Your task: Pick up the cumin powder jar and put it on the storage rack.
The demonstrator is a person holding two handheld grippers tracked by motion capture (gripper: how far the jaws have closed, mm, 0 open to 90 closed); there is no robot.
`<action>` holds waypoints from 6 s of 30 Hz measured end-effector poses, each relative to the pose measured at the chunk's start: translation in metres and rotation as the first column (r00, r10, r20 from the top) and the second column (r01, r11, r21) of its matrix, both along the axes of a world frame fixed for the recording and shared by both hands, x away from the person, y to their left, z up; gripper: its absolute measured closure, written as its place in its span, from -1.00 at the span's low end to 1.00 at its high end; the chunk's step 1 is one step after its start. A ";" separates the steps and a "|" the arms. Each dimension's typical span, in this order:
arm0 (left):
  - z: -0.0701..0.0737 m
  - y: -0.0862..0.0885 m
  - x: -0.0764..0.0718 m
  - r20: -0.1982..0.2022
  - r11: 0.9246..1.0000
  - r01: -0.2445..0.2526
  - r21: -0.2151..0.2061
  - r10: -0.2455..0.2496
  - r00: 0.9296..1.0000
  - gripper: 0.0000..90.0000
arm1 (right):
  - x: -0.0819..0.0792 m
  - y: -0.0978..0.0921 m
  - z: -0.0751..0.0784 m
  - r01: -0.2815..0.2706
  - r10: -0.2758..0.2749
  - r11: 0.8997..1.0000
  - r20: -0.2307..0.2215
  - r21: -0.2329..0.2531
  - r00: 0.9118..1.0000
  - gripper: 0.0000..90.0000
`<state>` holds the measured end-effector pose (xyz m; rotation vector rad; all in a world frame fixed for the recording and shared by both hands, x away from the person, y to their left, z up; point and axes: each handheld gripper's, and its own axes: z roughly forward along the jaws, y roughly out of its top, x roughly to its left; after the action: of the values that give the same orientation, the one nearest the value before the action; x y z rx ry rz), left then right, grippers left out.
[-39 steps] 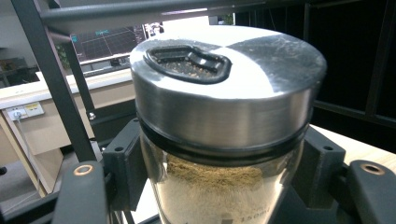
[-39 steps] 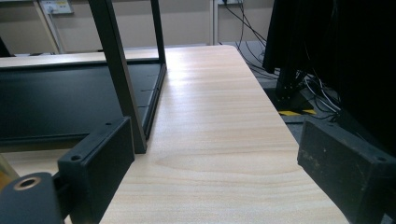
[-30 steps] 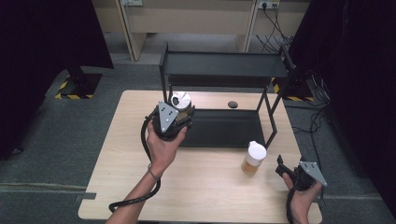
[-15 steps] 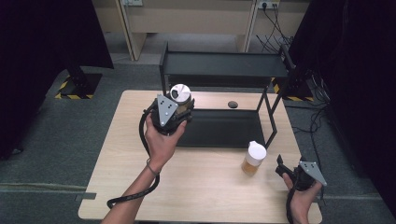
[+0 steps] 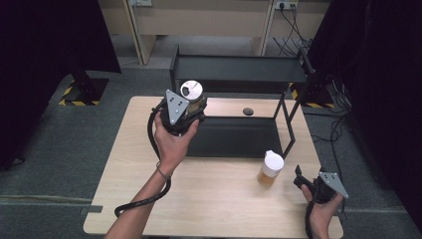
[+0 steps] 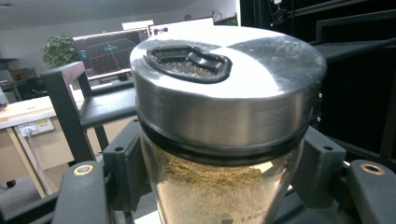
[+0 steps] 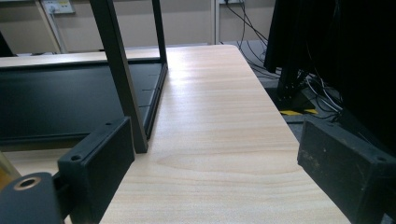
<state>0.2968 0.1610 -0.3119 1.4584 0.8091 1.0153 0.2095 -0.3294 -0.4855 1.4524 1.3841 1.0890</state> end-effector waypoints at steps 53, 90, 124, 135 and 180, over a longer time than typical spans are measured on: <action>0.093 -0.017 0.060 -0.009 0.998 -0.052 0.030 0.052 0.999 -0.31 | 0.000 -0.001 0.000 -0.010 0.010 1.000 -0.001 -0.002 1.000 -0.75; 0.109 -0.007 0.114 -0.227 0.996 -0.074 -0.059 0.058 0.972 -0.32 | 0.000 0.000 0.000 -0.016 0.016 1.000 0.001 -0.008 1.000 -0.75; 0.091 0.003 0.062 -0.034 0.995 -0.096 -0.041 0.094 0.995 -0.91 | 0.000 0.001 0.000 -0.020 0.020 1.000 0.003 -0.013 1.000 -0.75; 0.083 0.011 0.028 0.014 0.997 -0.063 -0.053 0.064 0.998 -0.91 | 0.000 0.001 0.000 -0.021 0.021 1.000 0.002 -0.015 1.000 -0.74; -0.003 0.014 -0.022 0.060 0.999 0.010 -0.036 -0.008 0.998 -0.91 | 0.000 0.003 -0.001 -0.033 0.033 0.999 0.005 -0.029 0.999 -0.74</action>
<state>0.2751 0.1754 -0.3154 1.3929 0.7733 1.0274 0.2091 -0.3260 -0.4864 1.4095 1.4191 1.0879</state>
